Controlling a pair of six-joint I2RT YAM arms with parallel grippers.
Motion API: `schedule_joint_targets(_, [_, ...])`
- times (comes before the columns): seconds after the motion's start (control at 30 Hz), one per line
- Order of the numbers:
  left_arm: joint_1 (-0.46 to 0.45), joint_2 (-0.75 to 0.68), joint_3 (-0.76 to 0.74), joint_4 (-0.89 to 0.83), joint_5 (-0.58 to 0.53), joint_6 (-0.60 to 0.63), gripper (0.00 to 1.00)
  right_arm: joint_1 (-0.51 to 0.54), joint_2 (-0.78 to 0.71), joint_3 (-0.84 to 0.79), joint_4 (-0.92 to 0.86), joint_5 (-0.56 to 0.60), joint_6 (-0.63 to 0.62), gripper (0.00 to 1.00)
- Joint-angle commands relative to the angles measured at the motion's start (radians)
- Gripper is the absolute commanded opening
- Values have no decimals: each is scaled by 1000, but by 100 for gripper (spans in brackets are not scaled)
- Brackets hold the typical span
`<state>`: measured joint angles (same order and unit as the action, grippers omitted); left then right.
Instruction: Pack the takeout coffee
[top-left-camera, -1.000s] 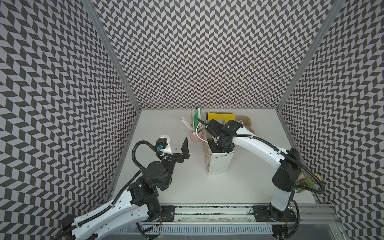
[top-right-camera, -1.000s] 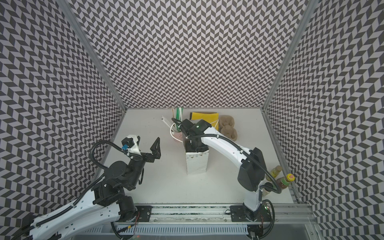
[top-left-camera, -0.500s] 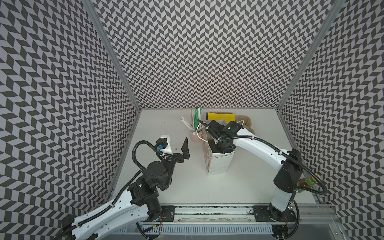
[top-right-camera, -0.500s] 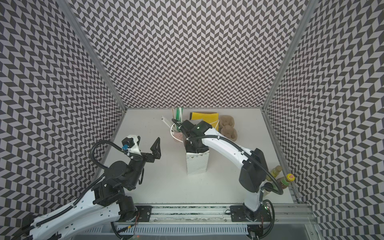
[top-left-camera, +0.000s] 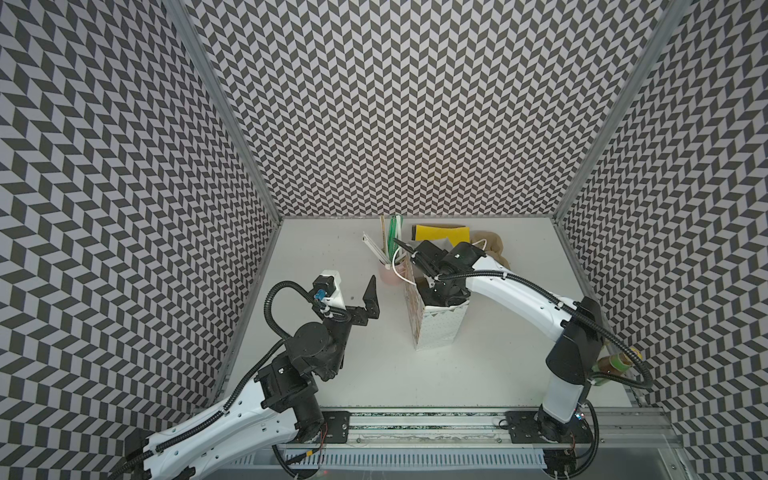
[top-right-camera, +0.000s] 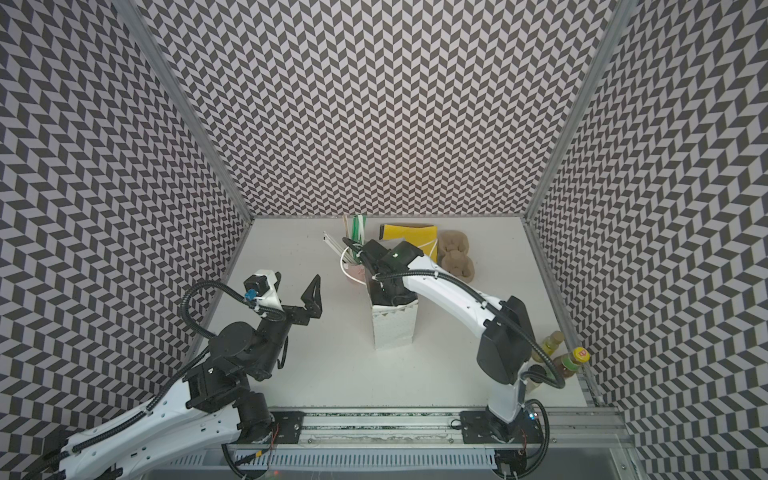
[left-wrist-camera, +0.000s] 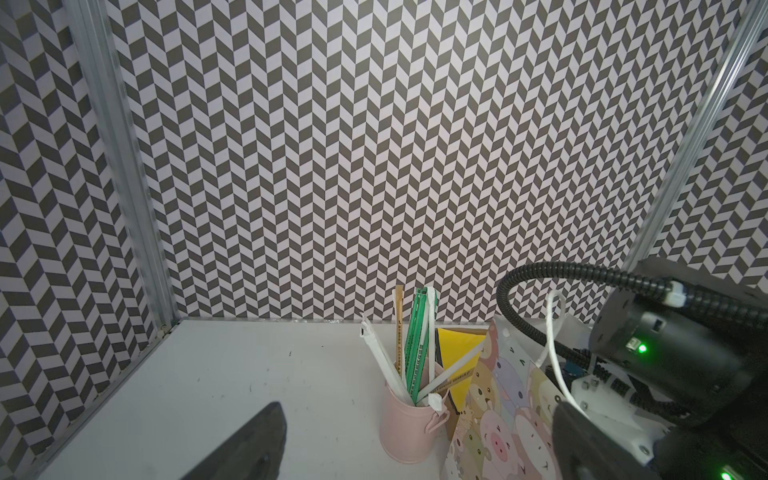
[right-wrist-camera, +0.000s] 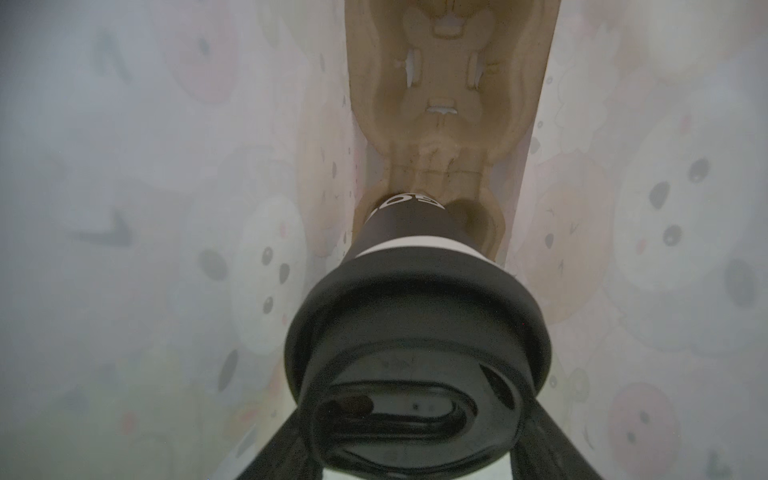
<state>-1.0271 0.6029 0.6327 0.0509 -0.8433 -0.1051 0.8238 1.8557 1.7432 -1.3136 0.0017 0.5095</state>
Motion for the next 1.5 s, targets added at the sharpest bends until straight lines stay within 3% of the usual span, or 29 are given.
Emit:
schedule_joint_targets(0.0, [4, 3, 28, 2, 3, 4, 100, 3, 121, -85, -16, 49, -21, 0])
schedule_joint_targets(0.27, [4, 1, 26, 2, 4, 5, 100, 1, 138, -72, -17, 49, -39, 0])
schedule_joint_targets(0.43, [4, 3, 28, 1, 5, 5, 100, 1, 140, -71, -17, 42, -45, 7])
schedule_joint_targets(0.93, [4, 8, 26, 2, 4, 8, 100, -7, 91, -34, -16, 40, -46, 48])
schedule_joint_targets(1.13, [4, 7, 26, 1, 3, 7, 100, -10, 78, -24, -16, 47, -44, 60])
schedule_joint_targets(1.47, [4, 8, 26, 1, 0, 9, 100, -9, 68, -6, -17, 50, -45, 72])
